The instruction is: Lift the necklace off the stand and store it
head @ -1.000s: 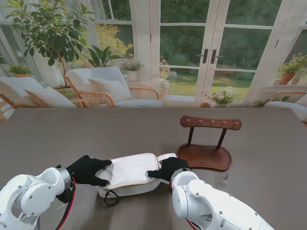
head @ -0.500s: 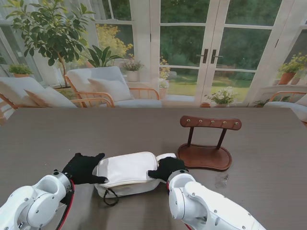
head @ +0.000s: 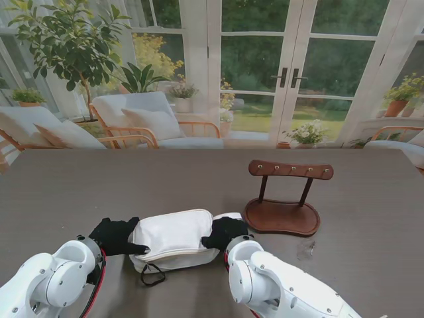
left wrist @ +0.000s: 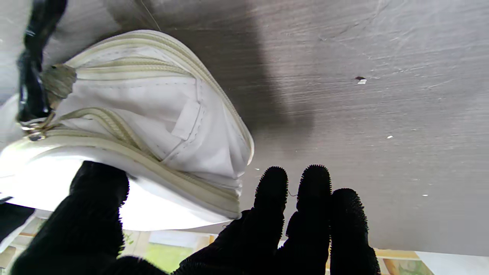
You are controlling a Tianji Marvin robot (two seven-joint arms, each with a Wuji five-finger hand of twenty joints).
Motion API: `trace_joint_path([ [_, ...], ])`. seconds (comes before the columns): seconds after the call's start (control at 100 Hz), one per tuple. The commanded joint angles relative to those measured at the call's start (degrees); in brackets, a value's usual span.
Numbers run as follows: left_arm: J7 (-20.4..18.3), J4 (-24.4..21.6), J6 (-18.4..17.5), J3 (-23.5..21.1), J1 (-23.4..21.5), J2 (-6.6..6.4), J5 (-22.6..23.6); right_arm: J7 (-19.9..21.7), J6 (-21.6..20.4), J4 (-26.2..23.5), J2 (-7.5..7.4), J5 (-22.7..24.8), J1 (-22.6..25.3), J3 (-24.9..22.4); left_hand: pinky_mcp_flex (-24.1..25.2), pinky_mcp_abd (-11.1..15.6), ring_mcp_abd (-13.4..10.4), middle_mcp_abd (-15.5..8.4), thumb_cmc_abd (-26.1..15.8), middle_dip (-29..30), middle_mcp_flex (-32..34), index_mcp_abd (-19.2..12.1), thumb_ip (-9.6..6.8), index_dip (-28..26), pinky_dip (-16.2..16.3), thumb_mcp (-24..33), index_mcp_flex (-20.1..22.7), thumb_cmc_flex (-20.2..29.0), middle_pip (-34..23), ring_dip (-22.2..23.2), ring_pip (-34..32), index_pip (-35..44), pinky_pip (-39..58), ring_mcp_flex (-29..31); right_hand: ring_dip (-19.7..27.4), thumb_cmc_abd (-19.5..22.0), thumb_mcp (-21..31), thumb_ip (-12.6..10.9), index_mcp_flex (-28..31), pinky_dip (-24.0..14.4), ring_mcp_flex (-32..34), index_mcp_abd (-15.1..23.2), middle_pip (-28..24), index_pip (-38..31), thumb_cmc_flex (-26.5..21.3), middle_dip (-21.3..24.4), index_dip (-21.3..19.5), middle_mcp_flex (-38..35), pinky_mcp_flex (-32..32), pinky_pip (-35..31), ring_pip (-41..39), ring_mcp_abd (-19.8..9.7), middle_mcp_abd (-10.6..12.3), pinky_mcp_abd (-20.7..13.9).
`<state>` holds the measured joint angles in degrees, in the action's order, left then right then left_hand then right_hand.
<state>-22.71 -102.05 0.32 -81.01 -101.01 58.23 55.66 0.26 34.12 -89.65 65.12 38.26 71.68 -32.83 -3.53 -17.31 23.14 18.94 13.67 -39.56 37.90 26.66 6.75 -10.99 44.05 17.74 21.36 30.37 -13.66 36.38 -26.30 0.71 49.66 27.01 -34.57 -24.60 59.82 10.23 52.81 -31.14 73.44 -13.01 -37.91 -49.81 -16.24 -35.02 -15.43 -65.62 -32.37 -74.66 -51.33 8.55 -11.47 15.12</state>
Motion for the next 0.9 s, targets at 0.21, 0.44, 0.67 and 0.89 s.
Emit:
trace_joint_path([
  [0.21,-4.26,-7.72,-0.87,-2.31,-7.07,-0.01,1.5,-0.96,-2.4,4.91,3.82,-2.79,-3.77,3.66,-1.05,-1.44,1.27,1.24,-0.22,-0.82,3.04,-5.98,-2.94,-2.32,-0.51,1.74,8.31,5.14,-0.98,0.44,-1.67,4.25,3.05,3.21,0.3,-10.98,8.65,6.0,-6.96,-1.14,1.71,4.49,-1.36,-4.17,-14.26,-1.45,6.38,0.13,-10.3,-4.03,-1.97,-3.99,5.83,0.09],
  [0.44,-7.33,-11.86,-0.01,-2.27,-9.12,-0.19,1.51,-0.22,-2.25,8.33,5.95,-3.98,-10.17,7.85,-1.81,-1.7,1.44,1.23,-0.85,-0.9,4.93,-7.11,-3.02,-3.79,-1.07,0.63,13.59,6.04,-1.3,0.45,-2.12,6.17,3.96,4.5,0.51,-11.3,9.03,6.14,-8.74,-1.34,1.74,4.82,-1.01,-4.29,-15.9,-2.42,7.3,1.31,-10.18,-4.25,-1.61,-4.62,6.45,-0.79],
  [0.67,-10.36,-12.82,-0.9,-0.25,-7.38,-0.72,-0.23,-1.68,-2.69,13.46,9.44,-5.94,-15.2,10.78,-2.3,-1.68,1.27,0.89,-1.86,-1.03,5.98,-7.63,-3.14,-4.54,-1.59,-0.57,14.76,6.46,-1.6,0.49,-2.47,6.37,4.73,5.27,0.06,-12.08,9.39,6.39,-9.54,-1.64,1.93,5.46,-0.79,-5.39,-17.96,-2.92,8.47,1.18,-10.55,-4.73,-2.77,-5.46,7.03,-1.57],
  [0.89,-11.9,-13.45,-1.39,1.46,-5.99,-1.04,-1.17,-4.58,-5.1,18.87,13.05,-7.96,-17.61,12.49,-2.44,-1.55,1.18,0.71,-2.7,-0.93,6.19,-7.99,-3.28,-4.92,-2.05,-1.83,15.06,6.92,-1.58,0.43,-2.53,6.3,5.17,5.47,0.11,-11.6,9.47,6.14,-10.54,-1.84,1.86,5.99,-0.54,-4.64,-16.76,-3.16,9.56,2.27,-10.51,-4.89,-3.13,-5.7,7.58,-1.85],
])
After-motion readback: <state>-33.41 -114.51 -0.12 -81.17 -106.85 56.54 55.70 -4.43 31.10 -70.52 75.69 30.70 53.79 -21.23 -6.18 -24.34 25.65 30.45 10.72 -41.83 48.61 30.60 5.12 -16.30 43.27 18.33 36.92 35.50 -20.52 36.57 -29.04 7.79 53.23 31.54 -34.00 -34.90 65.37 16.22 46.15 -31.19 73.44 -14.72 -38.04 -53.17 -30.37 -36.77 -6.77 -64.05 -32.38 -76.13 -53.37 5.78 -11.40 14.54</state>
